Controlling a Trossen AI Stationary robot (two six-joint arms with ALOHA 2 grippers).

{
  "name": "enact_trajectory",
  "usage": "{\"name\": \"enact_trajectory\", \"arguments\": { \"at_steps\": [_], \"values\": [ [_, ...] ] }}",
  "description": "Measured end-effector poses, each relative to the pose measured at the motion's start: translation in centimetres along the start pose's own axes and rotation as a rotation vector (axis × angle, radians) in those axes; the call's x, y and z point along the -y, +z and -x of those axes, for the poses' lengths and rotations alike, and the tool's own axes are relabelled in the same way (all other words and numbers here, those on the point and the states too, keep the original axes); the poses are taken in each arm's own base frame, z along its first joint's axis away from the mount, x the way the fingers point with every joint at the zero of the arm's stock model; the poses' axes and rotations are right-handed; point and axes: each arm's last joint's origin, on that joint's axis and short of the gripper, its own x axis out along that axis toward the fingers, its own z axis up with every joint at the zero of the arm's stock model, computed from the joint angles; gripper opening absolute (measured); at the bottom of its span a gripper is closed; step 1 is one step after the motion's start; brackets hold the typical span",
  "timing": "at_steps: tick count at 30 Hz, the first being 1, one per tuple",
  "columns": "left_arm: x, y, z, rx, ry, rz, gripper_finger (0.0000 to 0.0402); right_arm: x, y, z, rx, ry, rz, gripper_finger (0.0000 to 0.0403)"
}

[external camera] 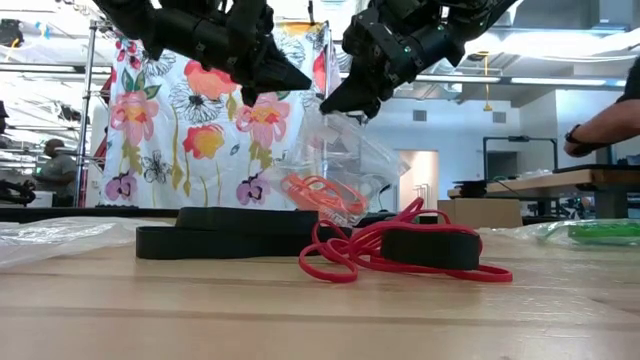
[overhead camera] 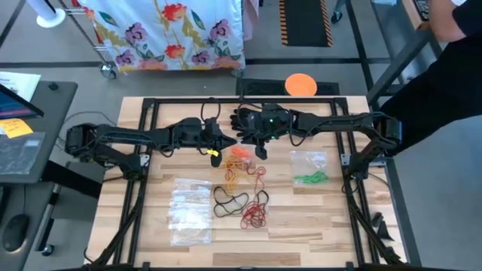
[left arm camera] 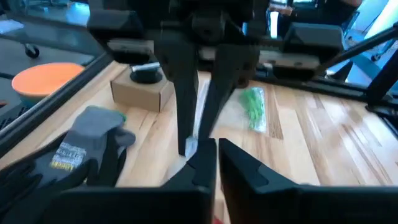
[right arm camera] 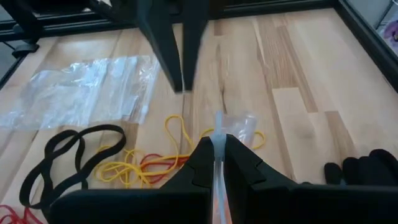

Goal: Sort rubber bands
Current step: Close the transparent zip bag containing the orange rubber bands

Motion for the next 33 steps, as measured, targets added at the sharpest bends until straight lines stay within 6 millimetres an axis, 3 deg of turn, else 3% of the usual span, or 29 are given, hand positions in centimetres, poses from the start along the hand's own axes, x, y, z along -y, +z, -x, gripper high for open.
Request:
{"name": "enact_trajectory", "arguments": {
  "at_steps": [5,9,13,22,33],
  "values": [
    [-0.5,0.0,-0.3,0.017,0.024,0.023,0.0077,-0.5,0.0,-0.1,-0.002,0.013,0.008,0.0017],
    [-0.7,-0.2,-0.3,-0.006,-0.005,0.154,0.0127,-0.5,0.0,-0.1,-0.006,0.013,0.008,0.0017],
    [-0.6,-0.3,-0.4,-0.018,-0.033,0.164,0.0156,-0.5,0.0,-0.1,-0.003,0.013,0.010,0.0017],
    [-0.7,-1.3,-1.2,-0.060,-0.026,0.144,0.0161,-0.8,0.1,-0.2,-0.002,0.021,0.011,0.0017],
    [-0.7,-1.2,-1.3,-0.044,-0.025,0.139,0.0162,-0.9,0.2,-0.2,0.003,0.021,0.014,0.0018]
  ]
}}
